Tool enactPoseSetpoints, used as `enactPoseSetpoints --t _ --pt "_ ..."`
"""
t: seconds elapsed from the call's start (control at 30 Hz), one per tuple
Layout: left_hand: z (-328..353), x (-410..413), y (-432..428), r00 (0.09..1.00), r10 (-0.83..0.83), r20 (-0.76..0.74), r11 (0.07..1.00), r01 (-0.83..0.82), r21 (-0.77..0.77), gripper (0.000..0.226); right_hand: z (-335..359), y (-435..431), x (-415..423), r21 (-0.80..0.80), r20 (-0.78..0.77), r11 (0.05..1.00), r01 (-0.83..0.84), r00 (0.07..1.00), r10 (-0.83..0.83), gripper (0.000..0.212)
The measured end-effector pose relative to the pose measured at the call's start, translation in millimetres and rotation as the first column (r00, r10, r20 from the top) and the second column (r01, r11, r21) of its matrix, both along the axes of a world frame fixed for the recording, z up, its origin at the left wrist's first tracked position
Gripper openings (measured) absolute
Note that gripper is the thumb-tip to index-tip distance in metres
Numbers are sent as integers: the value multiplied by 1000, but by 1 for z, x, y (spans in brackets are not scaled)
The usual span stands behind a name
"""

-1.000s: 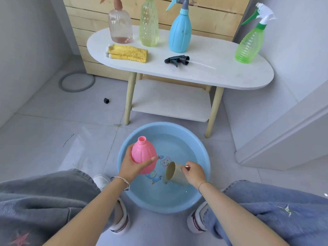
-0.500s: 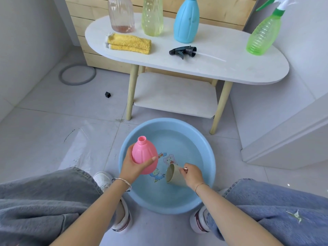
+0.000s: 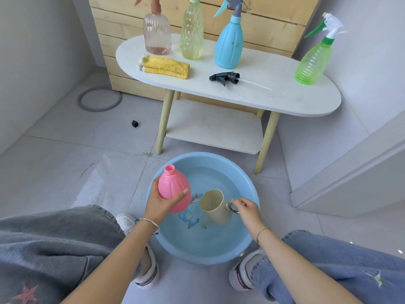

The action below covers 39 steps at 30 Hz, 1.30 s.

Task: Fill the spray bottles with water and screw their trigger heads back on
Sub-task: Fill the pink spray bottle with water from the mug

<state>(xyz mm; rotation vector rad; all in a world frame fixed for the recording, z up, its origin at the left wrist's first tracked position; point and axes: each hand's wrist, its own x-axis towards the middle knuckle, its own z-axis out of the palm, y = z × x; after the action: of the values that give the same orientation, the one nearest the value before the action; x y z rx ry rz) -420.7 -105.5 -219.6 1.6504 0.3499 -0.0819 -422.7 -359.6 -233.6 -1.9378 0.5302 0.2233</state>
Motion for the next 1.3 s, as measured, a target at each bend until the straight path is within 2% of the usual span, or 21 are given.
enactPoseSetpoints --t 0.1,0.2,0.33,0.47,0.57,0.73,0.93,1.3 --pt "12 2 -3 999 -4 34 1000 5 -19 94 37 -4 7 89 80 996 25 996 -32 20" --pt "26 5 -8 996 -48 76 998 50 -28 92 75 -9 15 134 124 990 45 990 -62 34" --pt "43 5 -18 984 -125 126 991 129 -20 92 127 -16 22 175 232 984 -28 973 -13 39" --pt "58 5 -33 964 -212 159 977 211 23 76 172 -19 28 160 304 984 -82 952 30 38" --pt "61 3 -41 952 -255 169 967 248 61 80 194 -21 28 134 354 986 -100 934 47 34" --pt "62 0 -46 937 -309 165 950 295 103 91 209 -24 22 100 400 989 -110 914 61 36" --pt "63 -5 -47 941 -307 147 949 290 124 77 210 -25 17 32 407 994 -102 910 80 31" --pt "58 -6 -49 936 -314 160 949 304 86 79 212 -22 13 -36 420 995 -95 902 101 38"
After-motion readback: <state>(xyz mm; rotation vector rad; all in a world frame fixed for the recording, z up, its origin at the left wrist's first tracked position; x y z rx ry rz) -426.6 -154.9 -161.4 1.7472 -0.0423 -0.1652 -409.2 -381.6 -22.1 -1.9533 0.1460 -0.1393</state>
